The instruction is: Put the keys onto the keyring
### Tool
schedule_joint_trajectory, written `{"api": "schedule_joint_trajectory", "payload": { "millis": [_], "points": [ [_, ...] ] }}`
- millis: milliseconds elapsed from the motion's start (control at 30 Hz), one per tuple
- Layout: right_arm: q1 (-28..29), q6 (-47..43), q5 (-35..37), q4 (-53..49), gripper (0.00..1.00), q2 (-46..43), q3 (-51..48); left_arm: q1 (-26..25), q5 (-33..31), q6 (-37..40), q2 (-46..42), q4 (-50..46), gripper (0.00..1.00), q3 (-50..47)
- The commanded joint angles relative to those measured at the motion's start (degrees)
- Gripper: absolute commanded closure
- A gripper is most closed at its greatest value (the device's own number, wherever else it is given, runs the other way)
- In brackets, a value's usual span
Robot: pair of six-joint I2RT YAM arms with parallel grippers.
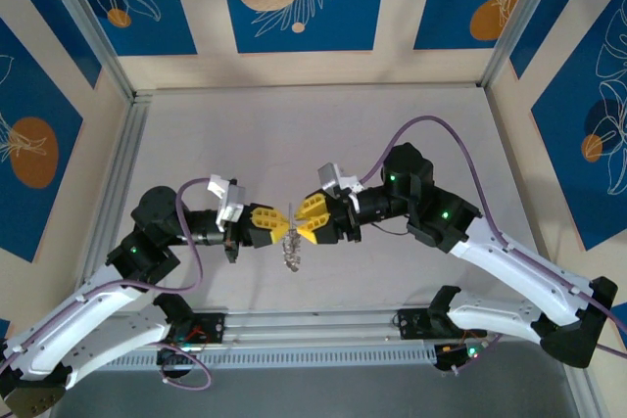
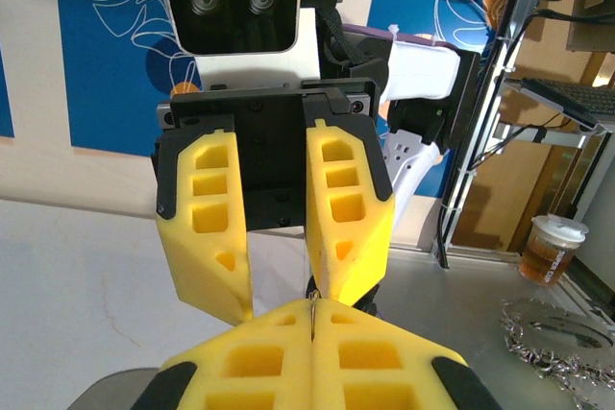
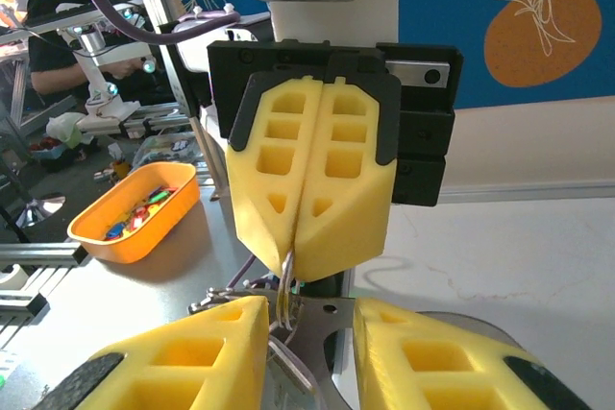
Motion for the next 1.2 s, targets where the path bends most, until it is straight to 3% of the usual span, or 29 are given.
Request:
{"api": "schedule_joint_trajectory", "payload": {
  "millis": [0, 100, 367, 500, 667, 767, 867, 1167],
  "points": [
    [0.6, -0.9, -0.6, 1.0, 0.71, 1.0, -0.5, -0.2, 0.8, 0.0, -0.1, 2.3, 1.0, 1.3],
    [0.6, -0.8, -0.7, 1.7, 0.73, 1.5, -0.6, -0.1, 0.8, 0.0, -0.2, 2.4, 1.0, 1.3],
    [0.8, -0.5, -1.2, 2.3, 0.91, 2.4, -0.5, -0.2, 0.4, -0.1, -0.4, 2.9, 1.0, 0.9],
    [1.0, -2.0, 2.2, -1.1, 1.0, 2.1, 0.9, -0.1, -0.8, 0.9, 0.0, 0.9, 1.0, 1.2],
    [1.4, -6.8, 14.9, -10.3, 1.0, 0.6, 4.0, -0.2, -8.2, 7.0, -1.1, -12.0, 1.0, 4.0],
    [1.6, -8.3, 22.8, -16.2, 1.0, 0.9, 7.0, -0.2, -11.6, 10.7, -0.4, -20.8, 0.82, 6.7],
    [3.3, -9.9, 31.3, -21.7, 1.0, 2.5, 10.7, -0.2, -15.8, 13.2, 0.2, -26.7, 0.72, 8.4],
    [12.0, -11.3, 48.4, -39.3, 1.0, 13.5, 25.1, -0.2, -17.7, 17.4, 0.7, -31.6, 0.69, 9.9]
  ]
}}
